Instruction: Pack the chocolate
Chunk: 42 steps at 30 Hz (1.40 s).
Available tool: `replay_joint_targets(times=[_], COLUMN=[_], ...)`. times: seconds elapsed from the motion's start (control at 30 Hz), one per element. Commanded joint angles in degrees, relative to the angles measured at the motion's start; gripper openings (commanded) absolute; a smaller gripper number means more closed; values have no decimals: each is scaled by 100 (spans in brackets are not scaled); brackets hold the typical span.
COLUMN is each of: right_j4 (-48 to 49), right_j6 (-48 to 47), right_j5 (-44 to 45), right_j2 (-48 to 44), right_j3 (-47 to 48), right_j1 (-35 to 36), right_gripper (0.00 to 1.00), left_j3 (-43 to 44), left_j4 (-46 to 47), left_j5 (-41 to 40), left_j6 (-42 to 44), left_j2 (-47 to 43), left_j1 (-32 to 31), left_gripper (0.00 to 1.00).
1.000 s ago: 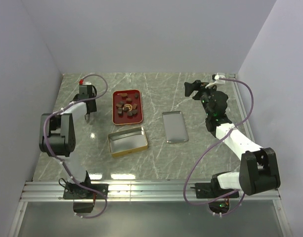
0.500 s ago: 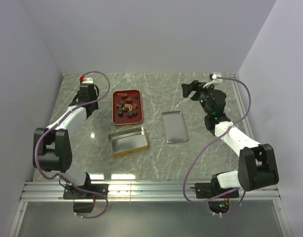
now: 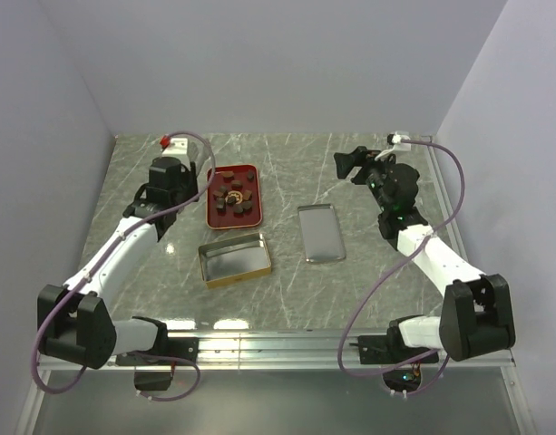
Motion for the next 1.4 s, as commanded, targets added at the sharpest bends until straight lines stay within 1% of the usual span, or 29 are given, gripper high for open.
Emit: replay_joint_targets(times=[0.0,0.2,0.33,0.5,0.57,0.8,0.97,1.37], right_j4=[-34,-166,-210,-281,-290,-272,-281,-263], right_j6=[-19,-46,-37,-28,-28,-28,-28,-46], right_j5=[56,197,206,215,232,259,268,276], right_j2=[-411,-763,-922,-1036,-1097,-1229,-1203,-1124], right_j3=[234,102,58,6,-21,-144,-162,-162], right_j1=[-43,-43,-43,-43,-35,-35,-43,-43], right_gripper=[86,86,86,86,86,86,86,86], left_j3=[-5,215,373,514,584,733,742,927], left_j4=[88,-88,-264,-457,-633,-888,-835,-826], left_j5=[352,326,72,-26,-279,-790,-773,-747], left_j6=[-32,-15,-23,-50,-128,-313,-287,-234], left_j2=[-97,184,421,606,720,897,940,1468], left_j1=[-254,-632,-860,-1203,-1291,-1405,-1502,-1520], left_gripper=[45,45,45,45,45,45,46,46])
